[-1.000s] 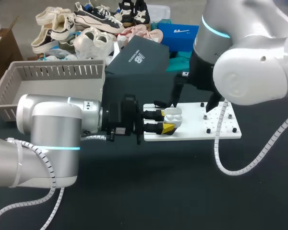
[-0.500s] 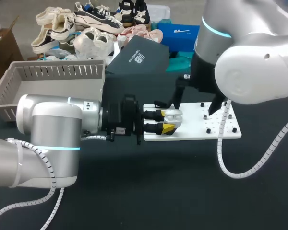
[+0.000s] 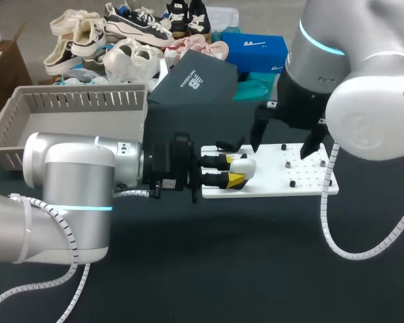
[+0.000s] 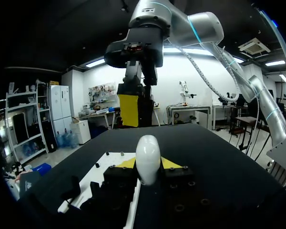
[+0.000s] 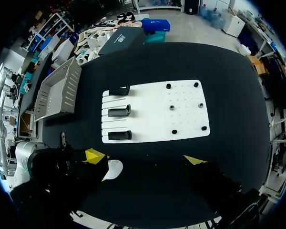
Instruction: Pick up each earbud case from the left stands, insert the matching earbuds, close the lid, and place the case in the box.
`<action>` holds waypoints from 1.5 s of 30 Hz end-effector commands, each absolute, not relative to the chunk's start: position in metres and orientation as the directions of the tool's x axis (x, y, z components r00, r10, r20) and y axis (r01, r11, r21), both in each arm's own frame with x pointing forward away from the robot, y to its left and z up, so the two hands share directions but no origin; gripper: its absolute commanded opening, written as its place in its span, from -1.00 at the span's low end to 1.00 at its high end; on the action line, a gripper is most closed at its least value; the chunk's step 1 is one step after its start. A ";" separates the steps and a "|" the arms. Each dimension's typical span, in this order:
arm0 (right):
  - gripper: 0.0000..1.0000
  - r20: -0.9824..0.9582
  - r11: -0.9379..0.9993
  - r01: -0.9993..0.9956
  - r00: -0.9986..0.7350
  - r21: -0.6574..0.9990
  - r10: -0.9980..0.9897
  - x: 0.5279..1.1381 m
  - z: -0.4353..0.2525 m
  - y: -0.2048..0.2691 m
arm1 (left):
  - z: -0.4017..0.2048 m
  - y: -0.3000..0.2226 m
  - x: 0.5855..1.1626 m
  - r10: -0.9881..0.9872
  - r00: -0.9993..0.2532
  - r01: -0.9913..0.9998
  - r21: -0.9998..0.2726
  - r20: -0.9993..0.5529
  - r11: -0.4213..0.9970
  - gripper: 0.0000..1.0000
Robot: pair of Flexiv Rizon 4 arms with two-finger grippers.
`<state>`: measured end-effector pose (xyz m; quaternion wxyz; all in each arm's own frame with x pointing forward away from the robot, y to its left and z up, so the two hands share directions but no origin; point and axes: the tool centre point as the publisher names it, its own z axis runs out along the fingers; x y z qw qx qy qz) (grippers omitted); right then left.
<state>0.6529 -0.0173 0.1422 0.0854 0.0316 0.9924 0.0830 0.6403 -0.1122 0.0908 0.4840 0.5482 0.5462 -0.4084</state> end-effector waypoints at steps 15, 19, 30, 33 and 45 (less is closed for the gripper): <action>1.00 -0.307 0.901 -0.412 -0.882 0.132 -0.358 0.607 0.175 -0.042 | 0.139 -0.069 0.637 0.230 0.054 0.985 0.090 -0.972 0.150 -1.00; 1.00 -0.315 0.893 -0.421 -0.879 0.157 -0.359 0.608 0.175 -0.045 | 0.145 -0.052 0.637 0.230 0.035 0.973 0.086 -0.973 0.215 -1.00; 1.00 -0.315 0.893 -0.421 -0.879 0.157 -0.359 0.608 0.175 -0.045 | 0.147 0.027 0.639 0.260 -0.077 0.891 0.050 -0.963 0.451 -1.00; 1.00 -0.315 0.893 -0.421 -0.879 0.157 -0.359 0.608 0.175 -0.045 | 0.147 0.050 0.642 0.260 -0.106 0.861 0.042 -0.960 0.507 -1.00; 1.00 -0.315 0.893 -0.421 -0.879 0.157 -0.359 0.608 0.175 -0.045 | 0.130 0.146 0.676 0.204 -0.254 0.647 -0.009 -0.945 0.763 -1.00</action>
